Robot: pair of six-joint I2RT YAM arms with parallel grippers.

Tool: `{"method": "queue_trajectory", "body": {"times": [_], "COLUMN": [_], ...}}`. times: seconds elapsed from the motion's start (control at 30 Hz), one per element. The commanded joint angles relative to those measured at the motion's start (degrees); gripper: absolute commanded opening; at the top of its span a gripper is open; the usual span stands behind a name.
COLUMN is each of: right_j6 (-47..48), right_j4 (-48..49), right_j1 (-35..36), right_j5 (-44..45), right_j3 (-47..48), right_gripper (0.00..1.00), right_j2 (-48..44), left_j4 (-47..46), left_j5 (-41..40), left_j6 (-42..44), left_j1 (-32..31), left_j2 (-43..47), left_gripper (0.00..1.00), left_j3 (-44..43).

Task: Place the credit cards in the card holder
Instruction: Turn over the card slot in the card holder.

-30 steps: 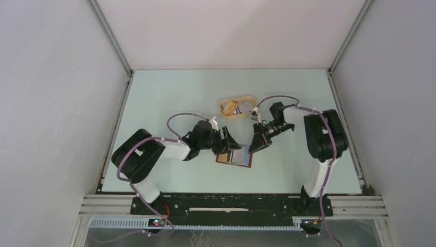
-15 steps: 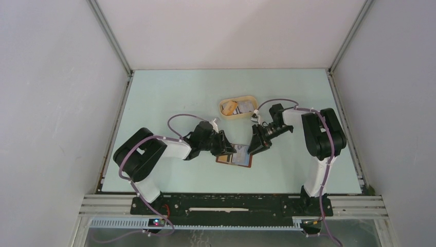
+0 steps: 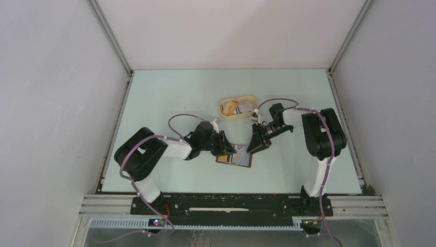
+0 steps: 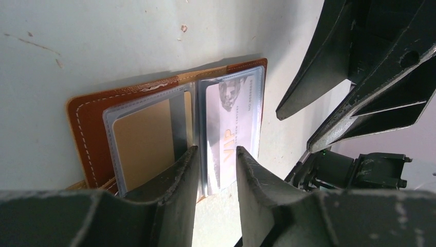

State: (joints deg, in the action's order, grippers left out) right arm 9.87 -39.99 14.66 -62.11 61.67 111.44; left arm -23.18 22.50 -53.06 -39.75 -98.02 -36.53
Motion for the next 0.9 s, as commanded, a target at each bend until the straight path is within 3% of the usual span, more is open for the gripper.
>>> {"method": "queue_trajectory", "body": {"times": [0.0,0.33,0.87], "right_j6": [-1.0,-4.2,-8.6], "right_j4": [0.5,1.6,3.5], "right_j1": [0.4,0.7,1.4], "right_j5": [-2.2,-1.0,-1.2], "right_j3": [1.7,1.6,1.7], "right_gripper": [0.51,0.45,0.46], "right_j2": [-1.5,0.5,5.1], "left_j4": [1.5,3.4,4.4], "left_j5": [-1.9,-1.0,-0.1], "left_j6": [2.7,3.4,3.5], "left_j1": [-0.3,-0.7,-1.0], "left_j2": [0.3,-1.8,-2.9], "left_gripper": [0.37,0.27,0.26], "left_j3": [-2.4,-4.3,-4.9]}}
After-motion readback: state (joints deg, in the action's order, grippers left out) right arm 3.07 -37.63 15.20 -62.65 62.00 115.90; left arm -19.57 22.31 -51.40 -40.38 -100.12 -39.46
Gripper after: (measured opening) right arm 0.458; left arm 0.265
